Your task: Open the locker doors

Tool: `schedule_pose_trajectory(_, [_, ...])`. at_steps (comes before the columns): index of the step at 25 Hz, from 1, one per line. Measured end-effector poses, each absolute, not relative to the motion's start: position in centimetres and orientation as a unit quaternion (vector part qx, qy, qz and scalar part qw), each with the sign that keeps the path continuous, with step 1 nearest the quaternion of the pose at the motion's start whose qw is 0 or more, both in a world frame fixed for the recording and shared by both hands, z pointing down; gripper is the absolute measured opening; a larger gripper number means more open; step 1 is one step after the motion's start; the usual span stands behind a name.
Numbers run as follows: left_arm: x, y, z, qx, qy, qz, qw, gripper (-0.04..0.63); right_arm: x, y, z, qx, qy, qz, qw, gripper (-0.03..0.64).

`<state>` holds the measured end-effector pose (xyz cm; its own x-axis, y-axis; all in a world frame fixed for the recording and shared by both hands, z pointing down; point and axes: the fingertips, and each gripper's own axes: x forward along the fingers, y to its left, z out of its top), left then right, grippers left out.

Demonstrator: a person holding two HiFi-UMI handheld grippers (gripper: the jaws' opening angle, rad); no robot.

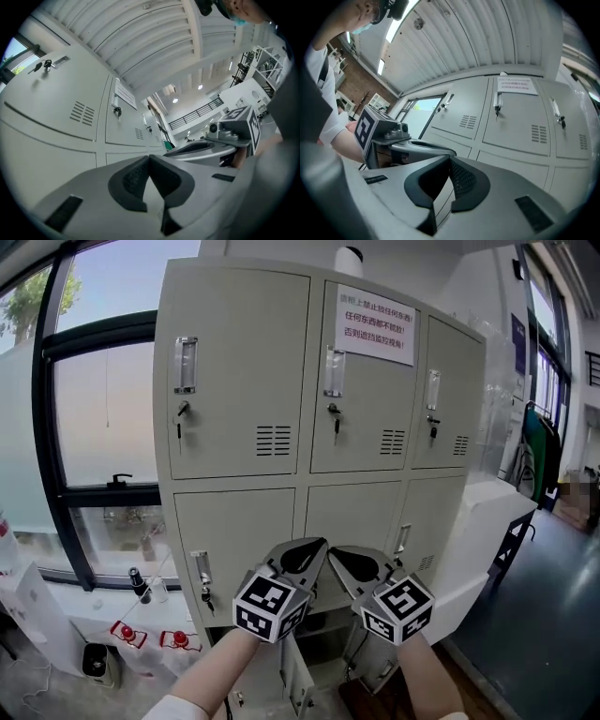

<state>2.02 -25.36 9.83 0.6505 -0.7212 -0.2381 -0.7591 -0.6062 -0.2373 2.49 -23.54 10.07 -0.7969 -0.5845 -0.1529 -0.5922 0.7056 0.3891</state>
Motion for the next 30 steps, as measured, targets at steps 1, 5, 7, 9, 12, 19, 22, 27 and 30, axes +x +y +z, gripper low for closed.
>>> schedule_pose_trajectory(1, [1.9, -25.5, 8.2, -0.891, 0.417, 0.066, 0.169, 0.000, 2.4, -23.7, 8.5, -0.320, 0.920, 0.227, 0.009, 0.009])
schedule_pose_trajectory(5, [1.5, -25.8, 1.7, -0.876, 0.427, 0.089, 0.204, -0.001, 2.2, -24.3, 2.1, -0.327, 0.905, 0.272, 0.017, 0.009])
schedule_pose_trajectory(7, [1.1, -25.9, -1.4, -0.869, 0.433, 0.100, 0.216, 0.000, 2.2, -24.6, -1.0, -0.332, 0.896, 0.293, 0.023, 0.009])
schedule_pose_trajectory(9, [0.8, -26.1, -4.4, -0.862, 0.440, 0.107, 0.226, 0.000, 2.1, -25.0, -3.9, -0.333, 0.890, 0.309, 0.025, 0.009])
schedule_pose_trajectory(12, [0.5, -26.5, -8.8, -0.853, 0.451, 0.117, 0.233, 0.000, 2.2, -26.3, -7.8, -0.338, 0.890, 0.306, 0.029, 0.009])
schedule_pose_trajectory(19, [-0.9, -28.7, -15.1, -0.836, 0.487, 0.133, 0.215, 0.000, 3.4, -31.4, -15.1, -0.343, 0.904, 0.249, 0.059, 0.008])
schedule_pose_trajectory(22, [-1.1, -29.6, -15.5, -0.827, 0.503, 0.107, 0.228, 0.000, 3.4, -33.3, -16.9, -0.333, 0.921, 0.187, 0.073, 0.017])
schedule_pose_trajectory(27, [-2.0, -30.4, -16.3, -0.828, 0.507, 0.105, 0.214, 0.000, 2.6, -36.5, -19.1, -0.357, 0.922, 0.138, 0.058, 0.066])
schedule_pose_trajectory(30, [-2.5, -30.8, -16.5, -0.833, 0.504, 0.100, 0.206, 0.000, 1.6, -38.2, -18.9, -0.362, 0.925, 0.111, 0.035, 0.086])
